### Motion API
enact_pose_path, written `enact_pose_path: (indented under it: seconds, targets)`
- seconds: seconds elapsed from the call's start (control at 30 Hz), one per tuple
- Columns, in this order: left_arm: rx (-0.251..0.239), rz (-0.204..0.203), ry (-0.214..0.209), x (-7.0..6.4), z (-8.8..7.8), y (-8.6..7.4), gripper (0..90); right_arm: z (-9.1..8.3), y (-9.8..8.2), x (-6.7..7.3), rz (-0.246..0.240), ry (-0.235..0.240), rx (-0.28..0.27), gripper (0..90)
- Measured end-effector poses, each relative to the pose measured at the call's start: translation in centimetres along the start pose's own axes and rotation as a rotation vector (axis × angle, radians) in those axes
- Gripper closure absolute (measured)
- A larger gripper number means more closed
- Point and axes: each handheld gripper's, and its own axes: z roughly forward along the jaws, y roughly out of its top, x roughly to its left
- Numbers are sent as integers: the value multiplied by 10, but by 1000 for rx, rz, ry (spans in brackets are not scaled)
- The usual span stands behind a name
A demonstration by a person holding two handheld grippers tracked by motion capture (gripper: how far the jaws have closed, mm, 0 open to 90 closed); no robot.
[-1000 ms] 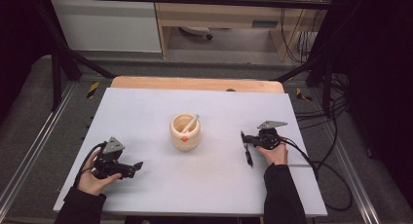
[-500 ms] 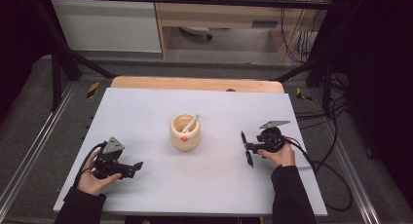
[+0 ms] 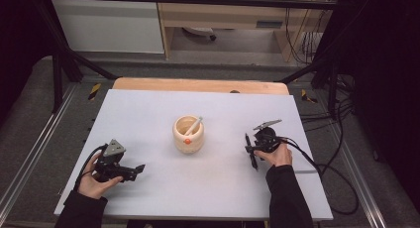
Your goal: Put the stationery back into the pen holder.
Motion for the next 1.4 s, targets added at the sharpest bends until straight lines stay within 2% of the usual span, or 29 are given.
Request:
enact_pose_path:
  seconds: [0.1, 0.27, 0.57, 0.93, 1.2, 1.33, 1.4]
  targets:
    - [1, -1, 0, -1, 1, 0, 24, 4, 1, 1, 16, -12, 30, 550]
    - [1, -1, -1, -1, 1, 0, 24, 9, 2, 2, 28, -36, 46, 632]
    - [2, 1, -2, -1, 1, 0, 24, 7, 4, 0, 50, -30, 76, 777]
    - [1, 1, -1, -1, 0, 0, 24, 5, 6, -1, 56, -14, 111, 799]
    - [4, 1, -1, -1, 1, 0, 24, -14, 2, -2, 57, 12, 17, 800]
    - [6, 3, -2, -1, 1, 0, 24, -25, 1, 4, 20, 14, -50, 800]
    - [4, 3, -2, -1, 1, 0, 24, -29, 2, 7, 18, 22, -85, 799]
